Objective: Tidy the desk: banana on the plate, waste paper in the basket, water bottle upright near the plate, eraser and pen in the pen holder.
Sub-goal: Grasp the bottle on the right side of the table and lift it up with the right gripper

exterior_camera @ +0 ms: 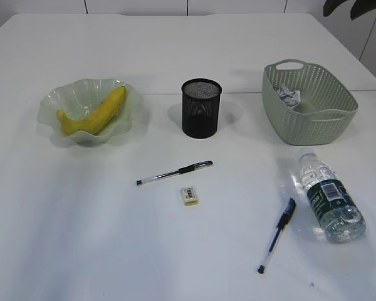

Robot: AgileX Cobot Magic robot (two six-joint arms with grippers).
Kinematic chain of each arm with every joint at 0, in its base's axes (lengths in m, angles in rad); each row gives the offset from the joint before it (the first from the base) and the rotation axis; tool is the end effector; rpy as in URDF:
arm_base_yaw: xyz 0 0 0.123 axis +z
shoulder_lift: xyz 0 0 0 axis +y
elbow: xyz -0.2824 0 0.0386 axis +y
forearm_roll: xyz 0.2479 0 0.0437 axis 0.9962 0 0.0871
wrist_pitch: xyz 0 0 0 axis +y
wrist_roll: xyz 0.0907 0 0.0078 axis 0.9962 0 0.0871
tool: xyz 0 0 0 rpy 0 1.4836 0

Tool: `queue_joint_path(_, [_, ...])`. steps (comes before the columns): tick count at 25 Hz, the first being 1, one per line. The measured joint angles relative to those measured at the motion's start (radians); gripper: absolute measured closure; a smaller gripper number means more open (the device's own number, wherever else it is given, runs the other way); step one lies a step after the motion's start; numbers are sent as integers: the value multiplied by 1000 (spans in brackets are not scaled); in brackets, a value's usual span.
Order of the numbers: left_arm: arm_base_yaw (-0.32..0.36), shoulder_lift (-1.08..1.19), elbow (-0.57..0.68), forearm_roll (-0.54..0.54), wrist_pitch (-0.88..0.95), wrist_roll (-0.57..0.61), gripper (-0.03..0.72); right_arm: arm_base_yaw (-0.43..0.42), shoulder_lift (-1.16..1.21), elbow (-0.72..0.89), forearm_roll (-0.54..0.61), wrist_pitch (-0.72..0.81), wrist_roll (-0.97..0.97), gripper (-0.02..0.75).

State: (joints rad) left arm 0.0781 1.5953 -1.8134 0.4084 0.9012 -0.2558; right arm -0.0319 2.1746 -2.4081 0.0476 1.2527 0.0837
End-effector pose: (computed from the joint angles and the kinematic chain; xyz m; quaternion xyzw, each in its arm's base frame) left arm 0.3483 0.0557 0.4551 -0.1076 0.8592 0.1579 0.4745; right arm 0.4772 -0.0111 0.3604 0.0548 0.9476 0.0319 0.3132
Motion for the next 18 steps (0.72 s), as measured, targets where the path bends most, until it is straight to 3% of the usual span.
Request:
queue_joint_path(8, [0,0,0,-7,20,9,348,0,-83,33,30,4,11,279])
queue_joint_path(18, [0,0,0,-43,32,22,347,0,-257,256,36,5,11,258])
